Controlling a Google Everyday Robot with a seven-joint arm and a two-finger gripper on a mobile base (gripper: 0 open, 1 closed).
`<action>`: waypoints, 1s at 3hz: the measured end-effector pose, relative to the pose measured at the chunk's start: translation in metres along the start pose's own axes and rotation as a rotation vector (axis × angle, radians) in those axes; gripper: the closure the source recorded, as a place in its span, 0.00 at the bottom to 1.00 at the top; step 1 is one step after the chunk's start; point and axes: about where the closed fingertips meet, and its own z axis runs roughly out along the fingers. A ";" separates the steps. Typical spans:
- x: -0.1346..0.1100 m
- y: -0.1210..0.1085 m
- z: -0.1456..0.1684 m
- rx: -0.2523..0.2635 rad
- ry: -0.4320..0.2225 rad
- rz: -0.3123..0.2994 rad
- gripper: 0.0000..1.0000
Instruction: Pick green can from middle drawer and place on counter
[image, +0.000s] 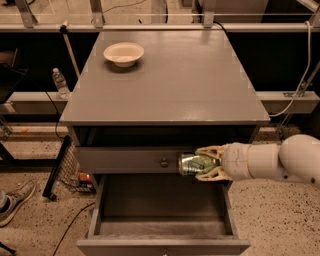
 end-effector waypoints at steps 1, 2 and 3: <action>-0.012 -0.023 -0.016 0.015 0.028 -0.032 1.00; -0.027 -0.046 -0.036 0.050 0.056 -0.089 1.00; -0.043 -0.071 -0.051 0.075 0.077 -0.163 1.00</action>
Offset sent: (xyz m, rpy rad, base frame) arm 0.0159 -0.0128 0.1076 -0.1080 -0.1855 -0.0192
